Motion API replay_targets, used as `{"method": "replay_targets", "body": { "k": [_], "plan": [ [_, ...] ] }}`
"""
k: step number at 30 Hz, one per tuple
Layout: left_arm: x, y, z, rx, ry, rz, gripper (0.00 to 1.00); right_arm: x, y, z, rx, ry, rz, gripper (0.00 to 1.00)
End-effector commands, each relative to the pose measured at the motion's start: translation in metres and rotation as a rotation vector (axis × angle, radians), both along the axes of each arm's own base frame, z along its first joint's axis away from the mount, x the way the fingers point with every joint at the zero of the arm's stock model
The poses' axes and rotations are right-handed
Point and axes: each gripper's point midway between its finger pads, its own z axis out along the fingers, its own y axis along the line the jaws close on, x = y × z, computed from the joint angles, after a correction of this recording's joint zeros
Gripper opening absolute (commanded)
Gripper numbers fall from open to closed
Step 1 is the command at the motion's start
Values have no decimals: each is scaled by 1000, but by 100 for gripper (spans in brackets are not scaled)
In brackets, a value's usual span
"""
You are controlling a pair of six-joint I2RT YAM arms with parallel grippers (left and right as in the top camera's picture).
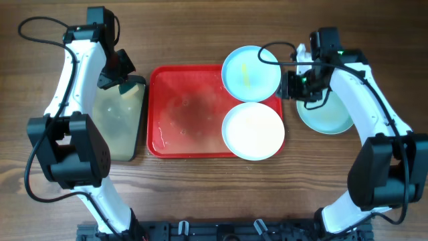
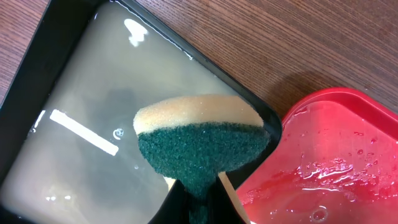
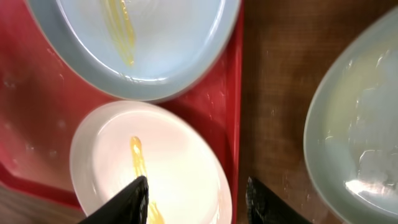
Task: Clean dirty plates on tray and stack at the side
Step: 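Grasp the rim of the white plate on the tray with the right gripper, then tilt the white plate and bring the sponge onto it with the left gripper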
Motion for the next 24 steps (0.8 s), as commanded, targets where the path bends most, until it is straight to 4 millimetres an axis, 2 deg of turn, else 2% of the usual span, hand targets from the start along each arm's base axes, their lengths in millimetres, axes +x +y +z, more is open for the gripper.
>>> {"method": "replay_targets", "body": {
  "k": [1, 3, 5, 8, 14, 15, 18, 20, 24],
  "plan": [
    [4, -1, 14, -6, -43, 18, 4, -38, 0, -23, 7, 142, -17, 51],
    [4, -1, 14, -6, -43, 18, 4, -57, -2, -40, -1, 198, -18, 49],
    [4, -1, 14, -6, -43, 18, 4, -70, -3, -57, -3, 224, -19, 43],
    [4, -1, 14, -7, -43, 18, 4, -74, -3, -70, -2, 219, -34, 29],
    [4, -1, 14, -7, -43, 17, 4, -67, -4, -71, -6, 187, -33, 11],
    [4, -1, 14, -6, -43, 18, 4, -66, -4, -71, -7, 186, -33, 5],
    [4, -1, 14, -6, -43, 18, 4, -67, -2, -67, 4, 187, -28, 4],
    [4, -1, 14, -7, -43, 18, 4, -71, 10, -57, 50, 188, 28, 4],
    [3, -1, 14, -7, -40, 17, 4, -78, 51, -35, 72, 160, 107, 5]
  ]
}}
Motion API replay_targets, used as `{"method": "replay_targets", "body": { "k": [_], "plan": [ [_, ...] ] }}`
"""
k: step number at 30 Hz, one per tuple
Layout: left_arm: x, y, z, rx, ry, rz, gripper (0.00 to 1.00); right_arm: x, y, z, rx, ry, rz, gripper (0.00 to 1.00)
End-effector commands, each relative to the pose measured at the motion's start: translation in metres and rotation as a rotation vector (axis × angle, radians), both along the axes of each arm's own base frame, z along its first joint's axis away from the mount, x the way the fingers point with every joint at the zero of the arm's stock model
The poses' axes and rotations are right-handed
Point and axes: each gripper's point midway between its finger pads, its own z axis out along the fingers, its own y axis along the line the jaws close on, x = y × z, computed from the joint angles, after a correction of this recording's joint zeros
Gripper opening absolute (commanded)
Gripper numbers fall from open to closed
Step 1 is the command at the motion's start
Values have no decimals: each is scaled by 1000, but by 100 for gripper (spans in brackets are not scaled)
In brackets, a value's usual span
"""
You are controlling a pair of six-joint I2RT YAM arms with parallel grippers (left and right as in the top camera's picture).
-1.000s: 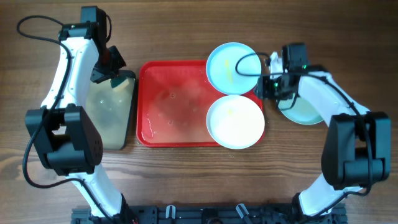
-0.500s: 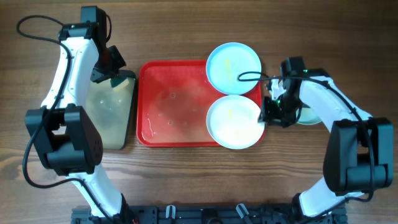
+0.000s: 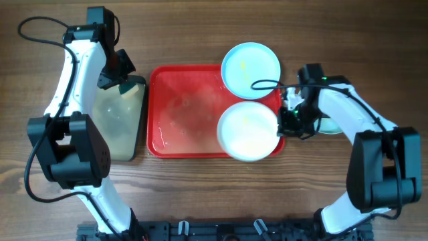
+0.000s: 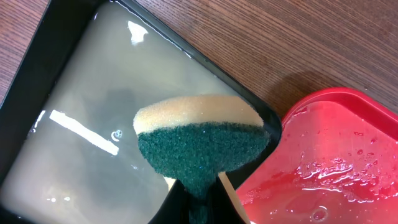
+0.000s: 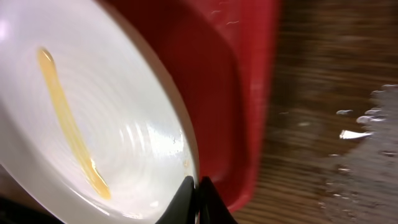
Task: Clean dirty plates on tray and stack at the side
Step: 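Tilt the white plate and bring the sponge onto it with the left gripper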
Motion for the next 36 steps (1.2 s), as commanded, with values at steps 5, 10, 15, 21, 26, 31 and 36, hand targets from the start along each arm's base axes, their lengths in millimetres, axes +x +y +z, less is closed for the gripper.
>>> {"method": "replay_targets", "body": {
  "k": [5, 10, 15, 21, 26, 31, 36],
  "plan": [
    [-2, -2, 29, -9, -61, 17, 4, 25, 99, 39, 98, -170, -3, 4],
    [-7, -12, 50, -64, -104, 5, 4, 44, 126, 26, 15, -271, -98, 4],
    [-9, -18, 49, -75, -88, -6, 4, 49, 143, 6, 42, -252, -109, 4],
    [-10, -50, 46, -86, -79, -81, 4, 54, 158, -6, 106, -240, -90, 13],
    [-17, -75, 37, -128, -48, -134, 4, 59, 159, -16, 101, -245, -90, 24],
    [-25, -82, 17, -172, -16, -115, 4, 67, 167, -23, 111, -234, -83, 19],
    [-30, -88, 4, -209, -2, -119, 4, 78, 172, -26, 128, -256, -119, 4]
  ]
}}
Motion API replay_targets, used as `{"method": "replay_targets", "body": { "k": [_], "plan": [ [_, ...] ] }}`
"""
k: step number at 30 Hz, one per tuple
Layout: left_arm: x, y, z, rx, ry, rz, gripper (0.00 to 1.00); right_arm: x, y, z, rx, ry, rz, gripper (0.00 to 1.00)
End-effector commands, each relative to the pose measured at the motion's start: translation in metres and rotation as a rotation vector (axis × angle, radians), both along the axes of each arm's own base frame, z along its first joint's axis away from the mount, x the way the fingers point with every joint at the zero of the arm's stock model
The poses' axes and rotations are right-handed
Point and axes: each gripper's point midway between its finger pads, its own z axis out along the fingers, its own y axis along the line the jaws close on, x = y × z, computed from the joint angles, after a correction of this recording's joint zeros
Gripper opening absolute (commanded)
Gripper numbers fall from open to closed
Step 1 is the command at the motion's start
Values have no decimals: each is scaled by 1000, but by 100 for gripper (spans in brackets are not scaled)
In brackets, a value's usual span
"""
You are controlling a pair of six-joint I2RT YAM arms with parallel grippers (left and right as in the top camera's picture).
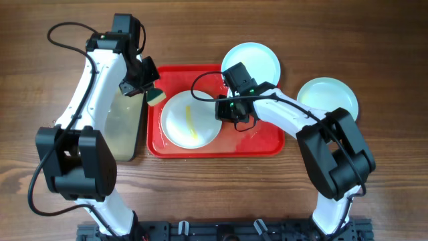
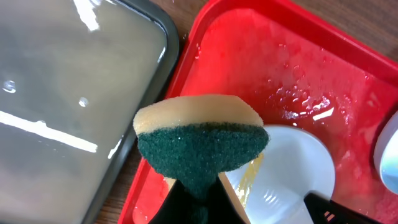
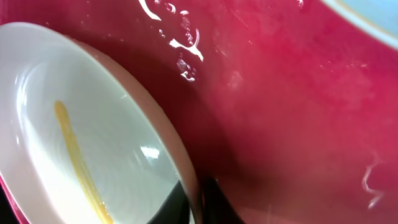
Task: Clean dirty plates on tray and stack at the side
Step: 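Tilt the white plate and bring the sponge onto it with the left gripper, then scrub the white plate with the sponge in the left gripper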
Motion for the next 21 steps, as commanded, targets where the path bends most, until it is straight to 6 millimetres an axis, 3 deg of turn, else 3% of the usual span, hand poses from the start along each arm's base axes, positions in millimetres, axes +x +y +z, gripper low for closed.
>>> {"method": "replay_targets", "body": {
  "k": [1, 8, 14, 18, 21],
  "plan": [
    [-6, -8, -5, -45, 11, 11, 4, 11, 4, -2, 12, -16, -39, 4],
    [-15, -31, -39, -45, 9, -50, 4, 15, 3, -2, 11, -18, -79, 4],
    [-23, -46, -82, -49, -33, -112, 4, 14, 5, -1, 17, -18, -60, 4],
    [-20, -78, -97, -62, -152, -394, 4, 11, 8, 0, 35, -10, -42, 4],
    [-32, -108, -101, -67, -164, -579, 4, 11, 8, 0, 35, -10, -41, 4]
  ]
}}
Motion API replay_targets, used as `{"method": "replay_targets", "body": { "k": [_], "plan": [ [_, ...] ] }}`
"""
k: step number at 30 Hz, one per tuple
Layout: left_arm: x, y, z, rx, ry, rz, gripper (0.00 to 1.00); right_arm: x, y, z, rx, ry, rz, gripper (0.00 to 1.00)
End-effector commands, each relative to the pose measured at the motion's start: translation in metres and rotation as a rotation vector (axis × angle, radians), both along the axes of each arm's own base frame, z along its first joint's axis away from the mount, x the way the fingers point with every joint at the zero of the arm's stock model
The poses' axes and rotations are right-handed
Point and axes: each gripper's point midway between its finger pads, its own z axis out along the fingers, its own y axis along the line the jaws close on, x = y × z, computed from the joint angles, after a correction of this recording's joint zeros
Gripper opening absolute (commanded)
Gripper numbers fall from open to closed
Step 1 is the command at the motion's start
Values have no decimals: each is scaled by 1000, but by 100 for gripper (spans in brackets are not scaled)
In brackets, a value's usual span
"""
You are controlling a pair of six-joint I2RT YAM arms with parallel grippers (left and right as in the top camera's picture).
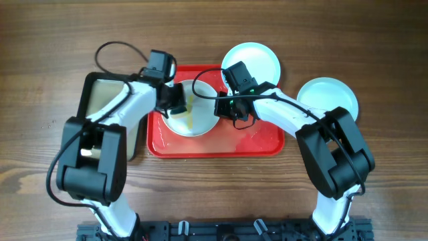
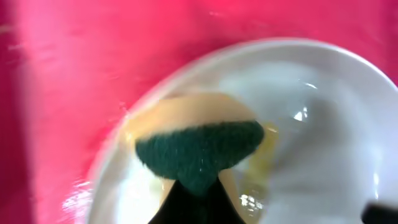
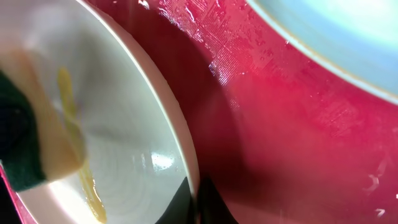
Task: Clean dirty plates on tray and stack at the side
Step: 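Scrub the white plate with the sponge in the left gripper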
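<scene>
A white plate [image 1: 194, 117] with a yellow streak sits left of centre in the red tray [image 1: 261, 142]. My right gripper [image 1: 221, 109] is shut on its right rim, and the rim shows pinched between the fingers in the right wrist view [image 3: 194, 186]. My left gripper [image 1: 172, 102] is shut on a green-and-yellow sponge [image 2: 199, 140], which presses on the plate's left inner face [image 2: 311, 118]. The same sponge [image 3: 25, 146] appears at the plate's far side in the right wrist view. A light blue plate [image 1: 251, 63] rests on the tray's upper right corner.
A black basin of cloudy water [image 1: 107, 110] stands left of the tray. A pale green plate [image 1: 328, 100] lies on the wooden table to the right. Cables trail from both arms above the tray.
My left gripper has moved right with the sponge, from the tray's left edge onto the white plate. My right gripper stays shut on the plate's rim.
First the sponge hung over the water basin and my right gripper stood open between the tray and the green plate. Then the right gripper was shut on the white plate's rim. Later the plate lay left of centre in the tray, and now the sponge is on it.
</scene>
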Motion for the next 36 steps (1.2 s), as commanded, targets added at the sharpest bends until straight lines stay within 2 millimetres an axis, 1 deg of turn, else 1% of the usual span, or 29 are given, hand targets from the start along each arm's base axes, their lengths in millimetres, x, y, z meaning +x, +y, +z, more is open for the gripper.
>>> {"method": "replay_targets", "body": {
  "k": [1, 2, 3, 4, 6, 7, 8, 10, 11, 13, 14, 16, 18, 20, 21, 22, 24, 25, 26, 27, 29, 30, 31, 33, 34, 35, 36],
  "plan": [
    [-33, -47, -9, -40, 36, -277, 4, 1, 7, 0, 23, 4, 23, 4],
    [-41, -57, -8, -72, 50, -322, 4, 1, 7, 0, 23, 4, 23, 4],
    [-54, -75, -5, -138, 72, -398, 4, 1, 7, 0, 22, 2, 26, 4],
    [-64, -87, -1, -191, 93, -448, 4, 1, 7, 0, 22, 2, 26, 4],
    [-80, -96, 2, -257, 137, -496, 4, 1, 7, 0, 21, 1, 30, 4],
    [-80, -93, 1, -247, 143, -490, 4, 1, 7, 0, 22, 1, 30, 4],
    [-76, -87, -1, -219, 143, -458, 4, 1, 7, 0, 21, 1, 30, 4],
    [-53, -54, -12, -52, 116, -261, 4, 1, 7, 0, 22, 1, 30, 4],
    [-38, -30, -15, 58, 82, -124, 4, 1, 7, 0, 22, 1, 30, 4],
    [-20, -1, -13, 181, 14, 46, 4, 1, 7, 0, 22, 2, 30, 4],
    [-9, 10, -10, 227, -33, 112, 4, 1, 7, 0, 21, 2, 30, 4],
    [13, 21, 0, 275, -145, 195, 4, 1, 7, 0, 21, 3, 30, 4],
    [16, 34, 4, 321, -173, 293, 4, 1, 7, 0, 20, 1, 34, 4],
    [8, 45, 3, 365, -153, 348, 4, -1, 8, 0, 30, 4, 47, 4],
    [2, 45, 0, 361, -121, 336, 4, -1, 9, 0, 33, 5, 49, 4],
    [-6, 41, -4, 347, -76, 306, 4, -2, 9, 1, 36, 6, 52, 4],
    [-24, 17, -14, 249, 30, 136, 4, -3, 11, 1, 43, 2, 75, 4],
    [-43, -5, -18, 142, 122, 20, 4, -6, 14, 5, 90, 13, 117, 4],
    [-49, -13, -19, 104, 146, -23, 4, -7, 15, 8, 118, 16, 143, 4],
    [-55, -23, -18, 55, 166, -85, 4, -7, 15, 9, 138, 20, 159, 4],
    [-70, -52, -12, -101, 201, -248, 4, -8, 11, 12, 179, 34, 182, 4],
    [-81, -75, -2, -237, 207, -379, 4, -9, 8, 12, 202, 41, 190, 4],
    [-87, -87, 6, -319, 206, -447, 4, -11, 8, 11, 214, 45, 195, 4],
    [-91, -97, 13, -387, 193, -499, 4, -11, 7, 9, 213, 45, 193, 4],
    [-88, -97, 13, -381, 182, -500, 4, -11, 8, 10, 214, 41, 194, 4],
    [-83, -96, 11, -364, 163, -489, 4, -10, 8, 10, 216, 38, 194, 4],
    [-72, -92, 8, -323, 137, -445, 4, -10, 8, 10, 216, 38, 194, 4]
  ]
}}
